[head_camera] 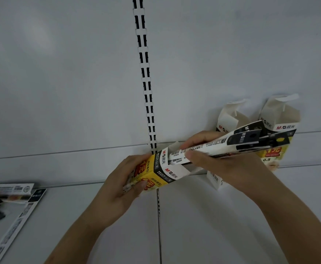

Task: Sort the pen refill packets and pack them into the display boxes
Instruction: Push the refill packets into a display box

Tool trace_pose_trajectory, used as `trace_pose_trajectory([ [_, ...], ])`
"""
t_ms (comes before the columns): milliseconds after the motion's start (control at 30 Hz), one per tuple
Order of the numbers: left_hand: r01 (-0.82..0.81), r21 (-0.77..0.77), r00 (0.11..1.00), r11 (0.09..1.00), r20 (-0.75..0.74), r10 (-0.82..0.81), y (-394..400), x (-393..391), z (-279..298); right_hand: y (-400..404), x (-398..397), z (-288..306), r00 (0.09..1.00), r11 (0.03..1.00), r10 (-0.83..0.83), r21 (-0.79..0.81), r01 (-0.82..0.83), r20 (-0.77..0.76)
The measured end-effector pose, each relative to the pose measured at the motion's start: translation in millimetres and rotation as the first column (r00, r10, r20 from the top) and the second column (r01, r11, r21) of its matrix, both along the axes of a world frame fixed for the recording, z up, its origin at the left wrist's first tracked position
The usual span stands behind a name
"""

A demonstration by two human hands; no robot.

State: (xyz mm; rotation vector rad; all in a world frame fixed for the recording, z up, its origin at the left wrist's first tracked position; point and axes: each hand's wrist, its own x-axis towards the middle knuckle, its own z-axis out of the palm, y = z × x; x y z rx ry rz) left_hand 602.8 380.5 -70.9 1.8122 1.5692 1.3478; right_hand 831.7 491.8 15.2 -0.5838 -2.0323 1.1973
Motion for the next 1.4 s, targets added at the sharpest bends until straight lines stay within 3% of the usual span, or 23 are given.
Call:
trace_pose_trajectory([
  [200, -0.004, 0.002, 1.000, 1.000, -0.017, 0.004, -1, 0, -1, 11, 7, -3, 0.997, 0.989, 0.082, -0.120, -0.082, -0.007],
  [367, 0.008, -0.011, 0.998, 1.000, -0.069, -0.008, -1, 3, -2, 7, -7, -17, 0.986, 0.986, 0.122, -0.128, -0.107, 0.113],
  [500, -0.011, 0.008, 0.999, 1.000, -0.030, 0.011, -2, 1, 0, 12, -6, -18, 0.985, 0.983, 0.159, -0.109, -0.151, 0.071],
  [567, -0.020, 0.017, 1.000, 1.000, -0.020, 0.020, -3, 2, 1, 17, -1, -11, 0.999, 0.997, 0.046, -0.067, -0.047, -0.022],
  [700, -0.053, 0.035, 0.998, 0.998, -0.027, 0.053, -2, 1, 1, 19, 1, -2, 0.942, 0.950, -0.056, -0.309, -0.052, -0.332],
  [767, -0.065, 0.036, 0.997, 0.997, -0.028, 0.066, -2, 1, 1, 16, -1, -3, 0.908, 0.936, -0.143, -0.352, -0.005, -0.393],
  [833, -0.072, 0.042, 0.996, 0.996, -0.049, 0.075, -1, 2, 0, 7, -5, -2, 0.923, 0.941, -0.216, -0.320, 0.110, -0.319],
  [1000, -0.116, 0.042, 0.988, 0.992, -0.099, 0.120, 1, 0, -6, 2, -12, -12, 0.966, 0.954, -0.242, -0.158, 0.254, 0.095],
  [1167, -0.140, 0.074, 0.970, 0.987, -0.191, 0.151, 3, -2, -11, 3, -7, -2, 0.926, 0.913, -0.352, -0.270, 0.306, -0.139],
  [1267, -0.159, 0.116, 0.952, 0.980, -0.244, 0.183, 4, 2, -12, -1, -8, -4, 0.934, 0.927, -0.358, -0.127, 0.354, -0.011],
  [1400, -0.157, 0.180, 0.919, 0.971, -0.334, 0.211, 6, 6, -17, -12, -18, -14, 0.936, 0.963, -0.263, 0.008, 0.269, 0.231],
])
